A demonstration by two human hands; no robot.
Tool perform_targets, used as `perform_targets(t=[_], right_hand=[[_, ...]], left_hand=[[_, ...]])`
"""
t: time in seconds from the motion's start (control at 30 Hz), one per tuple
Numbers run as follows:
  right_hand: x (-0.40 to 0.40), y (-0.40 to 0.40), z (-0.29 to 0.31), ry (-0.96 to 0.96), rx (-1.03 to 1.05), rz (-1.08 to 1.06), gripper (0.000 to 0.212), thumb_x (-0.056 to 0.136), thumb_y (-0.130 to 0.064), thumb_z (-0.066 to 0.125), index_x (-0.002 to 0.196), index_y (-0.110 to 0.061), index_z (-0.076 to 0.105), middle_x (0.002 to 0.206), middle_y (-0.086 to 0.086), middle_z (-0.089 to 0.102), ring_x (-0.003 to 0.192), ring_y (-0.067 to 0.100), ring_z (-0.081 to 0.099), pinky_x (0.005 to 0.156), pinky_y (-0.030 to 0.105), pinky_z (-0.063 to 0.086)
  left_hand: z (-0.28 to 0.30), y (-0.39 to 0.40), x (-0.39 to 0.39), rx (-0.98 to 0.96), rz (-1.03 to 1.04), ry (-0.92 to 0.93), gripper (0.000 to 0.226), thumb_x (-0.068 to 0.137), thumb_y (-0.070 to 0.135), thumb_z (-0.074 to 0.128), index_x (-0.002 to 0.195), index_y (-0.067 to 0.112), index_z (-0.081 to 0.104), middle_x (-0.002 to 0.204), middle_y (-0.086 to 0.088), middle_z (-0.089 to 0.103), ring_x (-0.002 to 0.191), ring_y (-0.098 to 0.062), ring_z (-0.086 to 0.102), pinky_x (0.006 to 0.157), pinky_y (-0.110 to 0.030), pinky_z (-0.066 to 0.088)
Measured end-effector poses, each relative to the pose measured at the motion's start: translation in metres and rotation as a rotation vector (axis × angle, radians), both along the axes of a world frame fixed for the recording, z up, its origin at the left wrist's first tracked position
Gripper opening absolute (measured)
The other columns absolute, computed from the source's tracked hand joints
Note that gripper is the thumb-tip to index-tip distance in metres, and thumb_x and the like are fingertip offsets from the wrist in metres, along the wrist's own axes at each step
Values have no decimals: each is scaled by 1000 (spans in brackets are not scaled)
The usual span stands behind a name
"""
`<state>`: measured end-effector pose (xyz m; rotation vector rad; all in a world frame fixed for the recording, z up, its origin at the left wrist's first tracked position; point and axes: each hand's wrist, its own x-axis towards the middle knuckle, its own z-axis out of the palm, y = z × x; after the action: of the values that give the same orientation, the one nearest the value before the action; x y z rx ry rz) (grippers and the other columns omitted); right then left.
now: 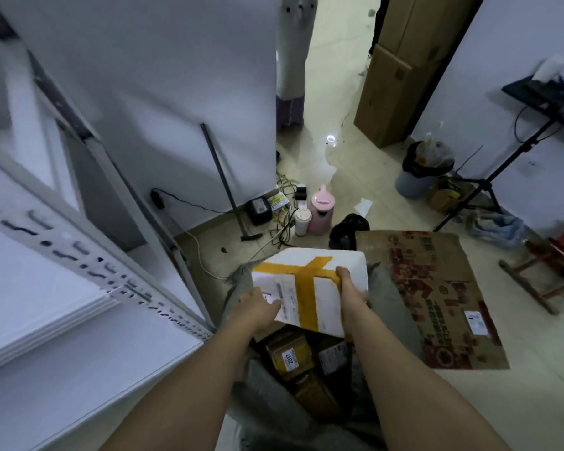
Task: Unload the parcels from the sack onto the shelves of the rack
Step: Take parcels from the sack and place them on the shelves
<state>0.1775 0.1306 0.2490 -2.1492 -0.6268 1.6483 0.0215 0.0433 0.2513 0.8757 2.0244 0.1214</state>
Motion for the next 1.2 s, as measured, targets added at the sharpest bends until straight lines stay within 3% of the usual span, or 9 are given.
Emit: perform_targets(t=[0.1, 0.27, 0.43, 0.53, 0.73, 0.83, 0.9, 1.03, 1.2], right_hand=[[-9, -10, 21, 223, -159, -52, 123, 41, -88, 63, 141, -20, 40, 125, 16, 57, 99, 37, 57, 72, 48, 49], [-14, -33, 49, 469, -373, -162, 100, 57, -91, 47, 123, -16, 52, 125, 16, 53, 116, 41, 46, 102, 57, 33], [-13, -62, 67, 747, -420, -154, 86, 71, -82, 35, 123, -18, 60, 128, 22, 57, 119, 43, 48, 101, 54, 34], [-16, -84, 76, 845, -344, -114, 78, 78, -71, 38, 123, -12, 62, 128, 26, 58, 120, 44, 49, 99, 55, 39], [-26, -116, 74, 481, -186, 85, 66, 93, -60, 32, 132, -11, 54, 127, 21, 57, 109, 37, 54, 78, 42, 48], [-27, -122, 70, 216, 208, 91, 52, 101, -16, 42, 151, -24, 28, 147, 13, 42, 126, 36, 46, 98, 48, 45], [-34, -135, 79, 278, 355, 151, 53, 99, -1, 42, 148, -17, 35, 145, 12, 45, 127, 36, 48, 100, 48, 46], [-47, -158, 92, 299, 392, 160, 33, 98, -18, 44, 125, -12, 63, 118, 11, 67, 104, 33, 64, 90, 46, 53], [-61, -199, 110, 348, 390, 76, 49, 99, -53, 36, 104, -19, 72, 100, 11, 73, 96, 33, 68, 92, 49, 52]], left_hand=[[37, -12, 5, 72, 237, -168, 53, 93, 41, 51, 137, 11, 44, 131, -7, 54, 110, -23, 53, 90, -27, 44], [63, -25, 18, 135, 461, -382, 38, 98, 23, 50, 132, 7, 42, 129, -10, 51, 106, -22, 50, 78, -25, 42], [89, -40, 15, 206, 668, -611, 56, 98, 36, 49, 145, 10, 32, 147, -10, 39, 131, -31, 42, 90, -33, 37], [99, -53, 6, 290, 737, -713, 50, 97, 39, 51, 141, 20, 36, 140, -8, 47, 119, -31, 51, 82, -36, 40], [108, -84, -15, 351, 781, -818, 56, 87, 48, 62, 137, 30, 43, 127, -4, 61, 102, -26, 62, 74, -37, 52], [123, -99, -27, 329, 665, -820, 51, 89, 45, 61, 133, 22, 51, 122, -6, 64, 95, -23, 65, 68, -33, 53], [134, -110, -33, 340, 600, -825, 41, 92, 41, 58, 126, 20, 55, 116, -7, 66, 92, -22, 65, 74, -34, 52], [150, -138, -44, 372, 534, -791, 20, 93, 37, 57, 107, 24, 54, 100, -4, 65, 86, -20, 63, 81, -36, 49], [155, -172, -49, 430, 507, -712, 70, 88, 41, 64, 145, 22, 29, 120, -9, 60, 95, -25, 63, 74, -34, 51]])
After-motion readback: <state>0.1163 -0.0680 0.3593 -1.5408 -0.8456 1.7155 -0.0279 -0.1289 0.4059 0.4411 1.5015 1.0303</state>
